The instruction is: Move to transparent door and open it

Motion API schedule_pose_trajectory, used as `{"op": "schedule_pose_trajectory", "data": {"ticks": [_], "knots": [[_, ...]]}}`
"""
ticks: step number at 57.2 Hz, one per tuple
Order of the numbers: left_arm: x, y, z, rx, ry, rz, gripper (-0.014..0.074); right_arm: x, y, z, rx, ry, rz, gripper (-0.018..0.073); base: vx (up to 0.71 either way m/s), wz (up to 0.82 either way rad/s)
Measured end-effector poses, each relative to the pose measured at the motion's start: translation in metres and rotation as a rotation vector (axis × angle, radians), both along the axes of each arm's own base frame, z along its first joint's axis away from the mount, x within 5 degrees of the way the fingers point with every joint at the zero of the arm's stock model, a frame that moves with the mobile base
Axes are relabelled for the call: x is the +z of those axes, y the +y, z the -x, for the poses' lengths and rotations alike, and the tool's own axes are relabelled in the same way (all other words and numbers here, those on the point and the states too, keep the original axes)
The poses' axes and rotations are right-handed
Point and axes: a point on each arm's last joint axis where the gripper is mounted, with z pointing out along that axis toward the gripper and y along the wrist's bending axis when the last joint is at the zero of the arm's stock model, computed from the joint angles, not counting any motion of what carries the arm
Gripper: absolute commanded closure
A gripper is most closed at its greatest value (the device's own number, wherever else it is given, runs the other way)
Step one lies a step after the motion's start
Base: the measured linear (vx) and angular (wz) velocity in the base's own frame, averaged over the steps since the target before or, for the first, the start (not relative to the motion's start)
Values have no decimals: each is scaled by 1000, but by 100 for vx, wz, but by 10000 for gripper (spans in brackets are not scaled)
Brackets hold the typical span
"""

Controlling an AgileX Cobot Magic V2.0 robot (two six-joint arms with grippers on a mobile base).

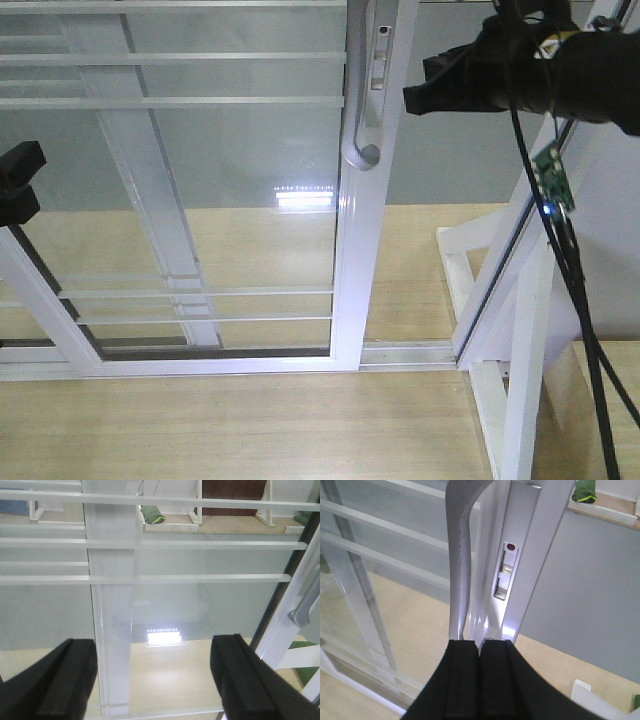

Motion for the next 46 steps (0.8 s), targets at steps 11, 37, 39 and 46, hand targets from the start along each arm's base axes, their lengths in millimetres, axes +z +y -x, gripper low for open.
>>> {"op": "schedule_pose_trajectory", "data": {"ticks": [11,37,39,46], "knots": [[-2,-11,2,-67,15,-17,10,-8,-32,81,-43,-130,-35,563,0,0],[-15,-83,-18,-338,-109,51,10,-48,-78,215,-54,-385,-131,563,0,0],[-19,-90,-21,-353,-114,56,10,-49,-79,216,-50,-382,-130,563,0,0],[-30,-114,-37,-399,-124,62,10,-52,-78,218,-38,-351,-121,563,0,0]]}}
